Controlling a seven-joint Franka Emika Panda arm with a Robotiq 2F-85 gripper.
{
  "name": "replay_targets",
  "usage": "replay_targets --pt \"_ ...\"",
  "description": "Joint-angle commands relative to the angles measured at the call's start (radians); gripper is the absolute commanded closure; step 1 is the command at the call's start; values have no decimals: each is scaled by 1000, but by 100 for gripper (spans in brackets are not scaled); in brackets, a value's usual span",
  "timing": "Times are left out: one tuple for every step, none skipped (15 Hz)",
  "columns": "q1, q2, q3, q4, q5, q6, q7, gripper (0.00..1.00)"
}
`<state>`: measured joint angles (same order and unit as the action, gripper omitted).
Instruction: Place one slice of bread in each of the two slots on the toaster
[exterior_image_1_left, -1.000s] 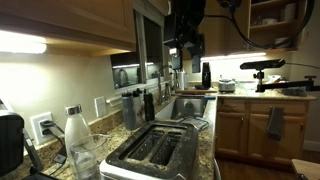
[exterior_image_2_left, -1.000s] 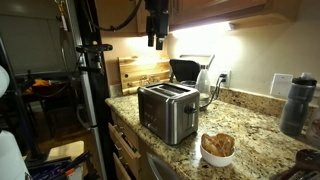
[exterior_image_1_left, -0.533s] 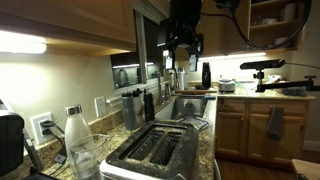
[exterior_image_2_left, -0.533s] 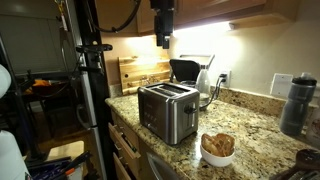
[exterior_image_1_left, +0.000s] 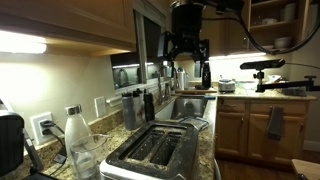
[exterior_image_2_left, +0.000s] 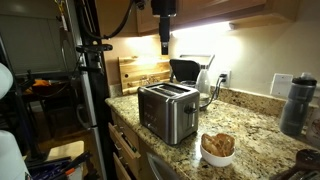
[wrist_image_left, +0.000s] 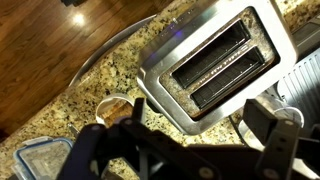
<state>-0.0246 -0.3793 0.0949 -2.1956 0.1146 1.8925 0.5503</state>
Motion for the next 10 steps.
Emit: replay_targets --pt "-26 -18 21 -66 -7 68 119 0" --pt "-33 -17 25 -78 -14 88 164 0" --pt "-37 -14 25 -90 -13 110 199 0" --pt "-41 -13 26 -99 -15 135 231 0" --pt "-47 -9 30 -105 -23 153 272 0" --pt "-52 -3 32 -109 -32 172 307 0" --pt "-56 2 35 -112 -44 185 339 0" --pt "-59 9 39 -113 -55 196 376 0" --pt "-61 16 43 -112 -66 204 413 0" --pt "-60 22 45 -111 -76 212 440 0"
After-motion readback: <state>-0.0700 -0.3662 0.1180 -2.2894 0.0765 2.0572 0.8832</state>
